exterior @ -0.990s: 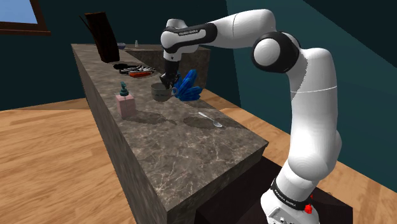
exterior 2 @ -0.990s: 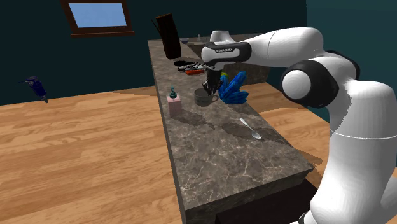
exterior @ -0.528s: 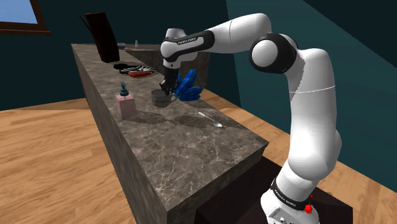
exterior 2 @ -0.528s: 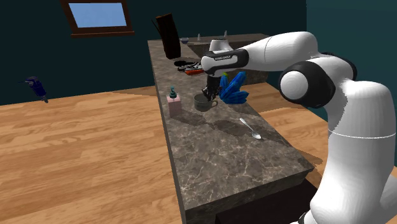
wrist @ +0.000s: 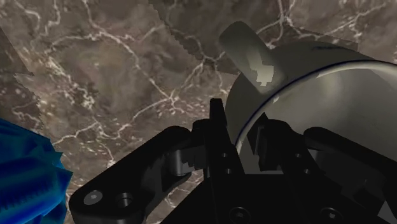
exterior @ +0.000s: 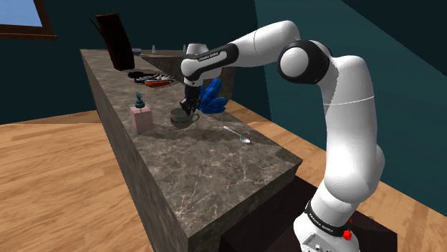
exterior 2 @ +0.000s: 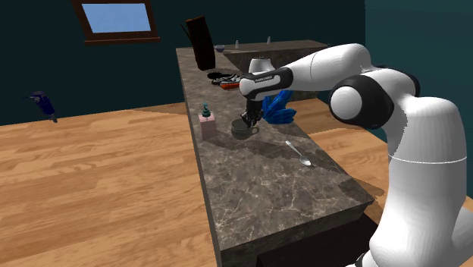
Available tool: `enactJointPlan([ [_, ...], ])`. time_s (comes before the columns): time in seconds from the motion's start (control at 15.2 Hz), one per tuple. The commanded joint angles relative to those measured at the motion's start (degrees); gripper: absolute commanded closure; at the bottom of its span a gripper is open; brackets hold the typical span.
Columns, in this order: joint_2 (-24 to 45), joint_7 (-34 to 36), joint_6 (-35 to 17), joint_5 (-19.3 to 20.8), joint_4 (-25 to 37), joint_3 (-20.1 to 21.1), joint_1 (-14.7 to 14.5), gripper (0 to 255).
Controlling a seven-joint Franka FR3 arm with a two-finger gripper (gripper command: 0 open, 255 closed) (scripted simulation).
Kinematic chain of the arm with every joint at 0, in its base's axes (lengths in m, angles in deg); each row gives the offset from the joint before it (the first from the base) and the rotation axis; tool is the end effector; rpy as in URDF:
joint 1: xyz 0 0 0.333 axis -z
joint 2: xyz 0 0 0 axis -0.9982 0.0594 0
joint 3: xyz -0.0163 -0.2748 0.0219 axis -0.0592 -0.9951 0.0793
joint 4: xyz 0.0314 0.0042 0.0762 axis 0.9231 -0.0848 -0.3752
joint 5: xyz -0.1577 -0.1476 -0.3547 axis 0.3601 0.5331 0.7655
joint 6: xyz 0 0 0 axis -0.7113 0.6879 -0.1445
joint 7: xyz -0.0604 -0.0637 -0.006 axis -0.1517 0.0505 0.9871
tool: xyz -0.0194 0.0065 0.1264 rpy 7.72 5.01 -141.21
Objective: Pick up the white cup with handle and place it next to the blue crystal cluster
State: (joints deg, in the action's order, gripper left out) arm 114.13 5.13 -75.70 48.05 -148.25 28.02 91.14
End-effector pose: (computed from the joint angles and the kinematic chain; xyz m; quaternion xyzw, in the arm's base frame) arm 0.7000 0.0098 0.3067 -0.9989 -0.0258 -0.0245 0.0289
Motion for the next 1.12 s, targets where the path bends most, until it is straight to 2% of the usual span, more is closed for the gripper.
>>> enactJointPlan([
  [0.0,0.50,-0.02,-1.32,0.03,-0.74,-0.02,-0.02,255],
  [0.59,1.09,-0.05,-2.59,0.07,-1.43,-0.04,-0.04,255],
  [0.66,1.10,-0.05,-2.58,0.06,-1.42,-0.04,-0.04,0],
  [0.99,1.08,-0.05,-2.58,0.06,-1.44,-0.04,-0.04,0],
  [1.06,0.25,-0.09,-1.09,0.00,-0.78,-0.02,0.04,0],
])
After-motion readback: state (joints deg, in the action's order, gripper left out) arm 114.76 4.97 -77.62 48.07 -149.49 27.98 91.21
